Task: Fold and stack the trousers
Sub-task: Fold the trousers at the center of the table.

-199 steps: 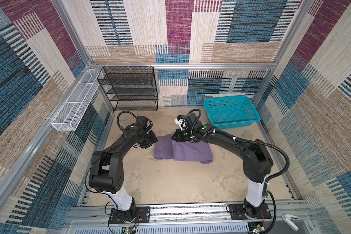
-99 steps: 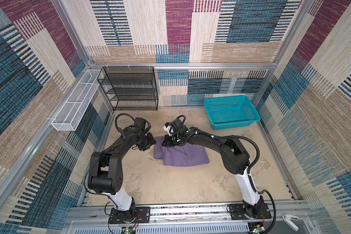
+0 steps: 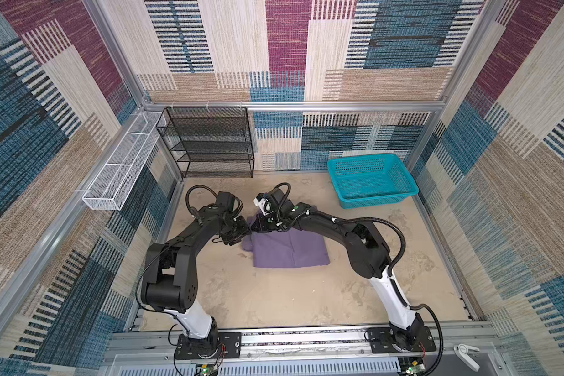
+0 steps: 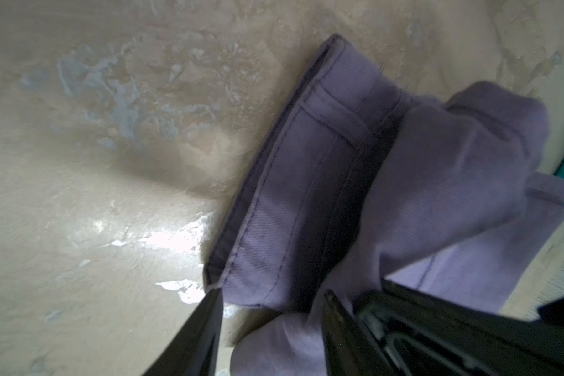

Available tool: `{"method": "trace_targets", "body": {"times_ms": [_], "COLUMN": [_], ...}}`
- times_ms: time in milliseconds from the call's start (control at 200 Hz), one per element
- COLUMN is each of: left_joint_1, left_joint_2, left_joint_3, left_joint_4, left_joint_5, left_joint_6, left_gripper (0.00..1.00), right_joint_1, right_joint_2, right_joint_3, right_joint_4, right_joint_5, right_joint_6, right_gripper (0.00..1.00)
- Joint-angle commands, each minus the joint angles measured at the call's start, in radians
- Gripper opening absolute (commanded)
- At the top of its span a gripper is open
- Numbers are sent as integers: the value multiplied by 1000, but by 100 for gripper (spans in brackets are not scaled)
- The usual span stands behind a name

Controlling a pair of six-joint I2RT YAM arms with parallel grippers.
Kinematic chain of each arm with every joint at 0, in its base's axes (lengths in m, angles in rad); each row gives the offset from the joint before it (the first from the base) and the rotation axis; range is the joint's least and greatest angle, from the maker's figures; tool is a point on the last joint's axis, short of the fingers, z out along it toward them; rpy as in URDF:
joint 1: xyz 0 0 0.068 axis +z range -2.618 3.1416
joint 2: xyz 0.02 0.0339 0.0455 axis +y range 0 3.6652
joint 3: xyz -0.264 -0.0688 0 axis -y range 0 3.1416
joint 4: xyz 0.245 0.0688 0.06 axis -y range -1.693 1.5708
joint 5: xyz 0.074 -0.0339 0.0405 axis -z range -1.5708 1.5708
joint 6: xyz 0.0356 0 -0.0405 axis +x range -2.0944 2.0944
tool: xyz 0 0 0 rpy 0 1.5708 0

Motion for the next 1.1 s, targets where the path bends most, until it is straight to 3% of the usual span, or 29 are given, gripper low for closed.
{"method": "trace_targets", "body": {"times_ms": [0, 205, 536, 606, 711, 786, 932, 1097], "left_joint_1": [1, -1, 1, 1, 1, 3, 6, 9], "left_joint_2": [3, 75, 65, 63, 53, 35, -26, -125], "left_joint_3": [-14, -64, -134, -138, -133, -123, -106, -85], "left_joint_4": [11, 29, 56, 55, 40, 22, -33, -86], "left_joint_5": [6, -25, -69, -66, -67, -75, -104, -135], "left_joint_6": [25, 22, 9, 10, 11, 12, 18, 24], "left_gripper": [52, 48, 46, 46, 46, 46, 46, 47], "right_joint_1": [1, -1, -16, -16, -17, -16, -35, -82], "right_joint_2": [12, 19, 102, 136, 183, 180, 113, -5], "right_joint_3": [12, 47, 215, 248, 286, 286, 275, 207], "right_joint_4": [-13, -22, -103, -110, -145, -171, -189, -179], "right_joint_5": [48, 69, 93, 66, 19, 45, 111, 178], "right_joint_6": [-5, -1, -4, -1, -10, -35, -96, -176], "right_gripper": [1, 1, 2, 7, 34, 44, 51, 51]}}
